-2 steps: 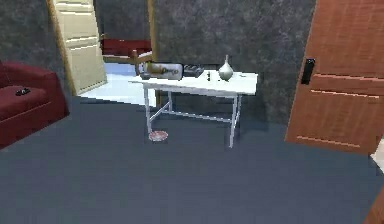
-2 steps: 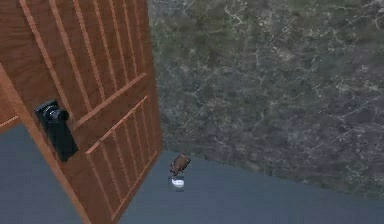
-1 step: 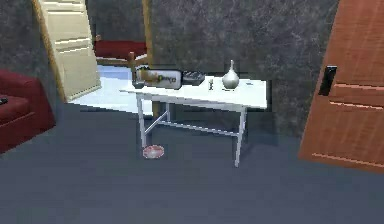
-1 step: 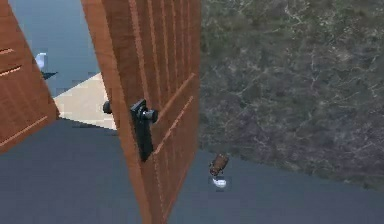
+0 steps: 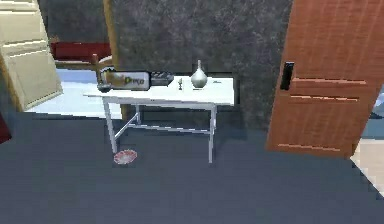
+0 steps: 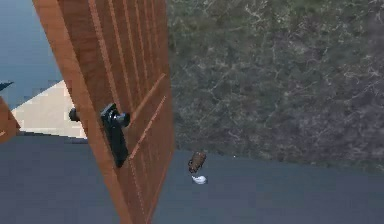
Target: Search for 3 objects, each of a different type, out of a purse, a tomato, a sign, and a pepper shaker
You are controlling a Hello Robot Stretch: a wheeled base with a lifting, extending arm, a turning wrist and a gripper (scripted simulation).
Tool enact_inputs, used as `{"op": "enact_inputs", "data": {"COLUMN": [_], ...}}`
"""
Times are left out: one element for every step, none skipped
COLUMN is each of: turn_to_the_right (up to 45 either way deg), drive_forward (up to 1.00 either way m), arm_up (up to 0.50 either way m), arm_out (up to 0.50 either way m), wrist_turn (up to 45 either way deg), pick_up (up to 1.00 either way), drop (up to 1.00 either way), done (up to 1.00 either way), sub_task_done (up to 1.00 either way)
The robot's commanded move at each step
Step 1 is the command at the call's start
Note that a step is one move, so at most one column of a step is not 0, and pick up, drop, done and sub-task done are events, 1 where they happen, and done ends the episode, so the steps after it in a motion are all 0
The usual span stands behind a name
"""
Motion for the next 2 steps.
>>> {"op": "enact_inputs", "data": {"turn_to_the_right": [0.0,9.0], "drive_forward": [1.00,0.00], "arm_up": [0.00,0.00], "arm_out": [0.00,0.00], "wrist_turn": [0.0,0.0], "pick_up": [0.00,0.00], "drop": [0.00,0.00], "done": [0.00,0.00], "sub_task_done": [0.00,0.00]}}
